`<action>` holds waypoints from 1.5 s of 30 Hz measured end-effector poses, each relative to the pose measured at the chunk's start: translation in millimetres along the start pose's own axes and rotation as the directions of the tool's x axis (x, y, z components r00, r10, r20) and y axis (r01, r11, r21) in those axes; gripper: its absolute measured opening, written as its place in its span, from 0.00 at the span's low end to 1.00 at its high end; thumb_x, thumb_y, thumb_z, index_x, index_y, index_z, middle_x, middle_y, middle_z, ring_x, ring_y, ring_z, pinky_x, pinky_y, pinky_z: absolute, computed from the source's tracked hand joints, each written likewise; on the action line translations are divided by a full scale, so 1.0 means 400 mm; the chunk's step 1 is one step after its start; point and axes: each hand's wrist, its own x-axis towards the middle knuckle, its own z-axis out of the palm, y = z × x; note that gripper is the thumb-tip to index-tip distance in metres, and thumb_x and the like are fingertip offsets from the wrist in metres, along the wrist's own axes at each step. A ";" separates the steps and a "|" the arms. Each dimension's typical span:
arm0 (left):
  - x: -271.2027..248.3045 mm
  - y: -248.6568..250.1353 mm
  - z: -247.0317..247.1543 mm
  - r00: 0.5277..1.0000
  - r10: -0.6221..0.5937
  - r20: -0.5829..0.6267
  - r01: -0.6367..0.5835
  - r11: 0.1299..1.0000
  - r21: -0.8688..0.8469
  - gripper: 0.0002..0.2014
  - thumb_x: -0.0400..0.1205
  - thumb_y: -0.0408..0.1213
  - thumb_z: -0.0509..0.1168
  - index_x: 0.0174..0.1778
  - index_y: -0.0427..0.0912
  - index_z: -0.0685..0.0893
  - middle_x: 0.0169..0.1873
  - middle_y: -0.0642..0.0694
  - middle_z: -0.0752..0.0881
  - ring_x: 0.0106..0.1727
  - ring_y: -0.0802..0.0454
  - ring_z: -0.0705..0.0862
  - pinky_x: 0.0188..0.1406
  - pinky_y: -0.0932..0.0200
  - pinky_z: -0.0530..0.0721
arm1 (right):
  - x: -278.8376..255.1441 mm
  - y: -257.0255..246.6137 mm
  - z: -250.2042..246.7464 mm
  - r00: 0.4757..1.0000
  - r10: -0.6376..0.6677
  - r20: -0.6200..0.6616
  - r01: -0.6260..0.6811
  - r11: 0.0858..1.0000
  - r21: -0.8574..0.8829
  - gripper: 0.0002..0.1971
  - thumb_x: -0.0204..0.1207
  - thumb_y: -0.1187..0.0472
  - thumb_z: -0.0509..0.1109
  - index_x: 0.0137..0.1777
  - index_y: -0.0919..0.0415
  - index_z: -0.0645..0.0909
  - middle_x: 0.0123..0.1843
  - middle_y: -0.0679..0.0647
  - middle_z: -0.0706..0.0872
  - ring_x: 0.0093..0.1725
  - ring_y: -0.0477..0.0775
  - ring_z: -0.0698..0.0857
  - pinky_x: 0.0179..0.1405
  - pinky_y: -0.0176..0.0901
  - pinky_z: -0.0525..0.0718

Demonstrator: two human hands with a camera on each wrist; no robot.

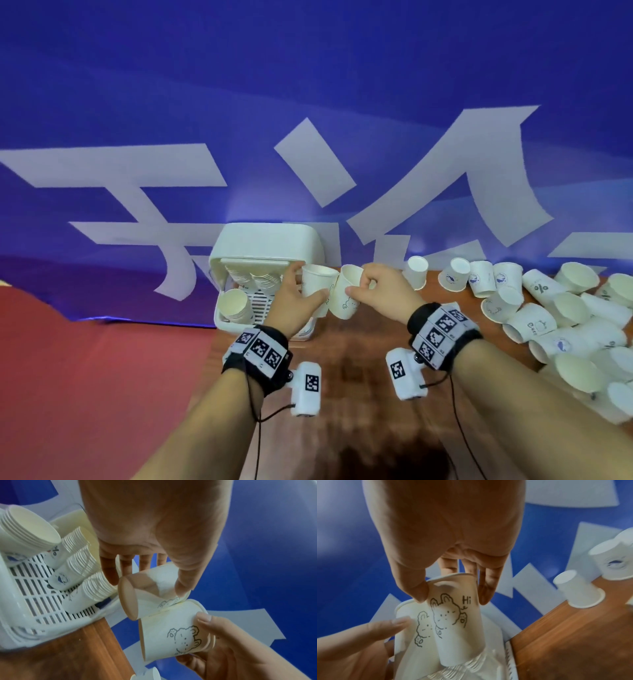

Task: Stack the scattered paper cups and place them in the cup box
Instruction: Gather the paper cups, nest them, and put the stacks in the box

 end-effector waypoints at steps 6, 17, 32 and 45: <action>-0.008 -0.095 -0.186 0.996 -0.031 -0.089 0.032 0.999 0.005 0.34 0.66 0.49 0.80 0.64 0.54 0.69 0.53 0.56 0.82 0.53 0.53 0.86 0.55 0.45 0.87 | 0.053 -0.124 0.158 0.995 -0.076 0.062 0.081 0.993 -0.082 0.15 0.68 0.56 0.81 0.33 0.53 0.74 0.56 0.49 0.84 0.57 0.49 0.81 0.49 0.39 0.71; -0.018 -0.235 -0.409 0.997 -0.055 -0.054 0.057 0.998 0.019 0.37 0.68 0.44 0.79 0.74 0.54 0.73 0.60 0.58 0.84 0.61 0.59 0.83 0.61 0.59 0.81 | 0.122 -0.256 0.380 0.987 -0.083 0.141 0.097 0.991 -0.093 0.20 0.66 0.53 0.79 0.55 0.44 0.74 0.54 0.44 0.81 0.51 0.50 0.81 0.49 0.43 0.79; 0.084 -0.319 -0.457 0.974 -0.086 -0.211 0.098 0.994 0.048 0.33 0.65 0.32 0.80 0.62 0.51 0.72 0.61 0.48 0.76 0.59 0.49 0.78 0.60 0.51 0.80 | 0.175 -0.231 0.406 0.987 -0.067 0.145 0.094 0.977 -0.192 0.37 0.70 0.51 0.79 0.78 0.40 0.68 0.69 0.49 0.72 0.70 0.49 0.73 0.66 0.40 0.70; 0.146 -0.369 -0.413 0.993 -0.046 -0.110 0.072 0.966 0.248 0.33 0.63 0.56 0.77 0.63 0.54 0.75 0.58 0.52 0.81 0.58 0.43 0.79 0.58 0.42 0.81 | 0.205 -0.204 0.434 0.976 -0.133 0.172 0.188 0.912 -0.364 0.37 0.72 0.43 0.76 0.80 0.41 0.66 0.75 0.50 0.76 0.73 0.52 0.75 0.69 0.51 0.77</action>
